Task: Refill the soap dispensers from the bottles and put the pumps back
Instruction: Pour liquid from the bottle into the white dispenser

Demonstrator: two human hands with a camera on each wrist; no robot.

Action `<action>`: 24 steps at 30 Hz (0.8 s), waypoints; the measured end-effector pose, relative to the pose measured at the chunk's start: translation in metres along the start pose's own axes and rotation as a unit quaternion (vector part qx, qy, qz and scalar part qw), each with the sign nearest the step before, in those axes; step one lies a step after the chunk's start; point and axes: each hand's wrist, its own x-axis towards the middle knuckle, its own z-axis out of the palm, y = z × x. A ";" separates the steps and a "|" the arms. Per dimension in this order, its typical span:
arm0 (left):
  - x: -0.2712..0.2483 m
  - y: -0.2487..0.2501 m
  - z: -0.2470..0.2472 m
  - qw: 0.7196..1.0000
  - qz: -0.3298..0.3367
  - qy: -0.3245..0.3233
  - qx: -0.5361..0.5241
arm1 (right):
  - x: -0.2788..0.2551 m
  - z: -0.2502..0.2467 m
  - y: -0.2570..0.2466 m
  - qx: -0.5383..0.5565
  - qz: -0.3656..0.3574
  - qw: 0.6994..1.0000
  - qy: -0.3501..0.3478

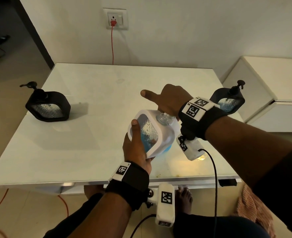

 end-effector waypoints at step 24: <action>0.000 -0.001 0.001 1.000 0.002 0.006 -0.005 | -0.001 -0.007 -0.001 0.039 0.015 0.998 -0.039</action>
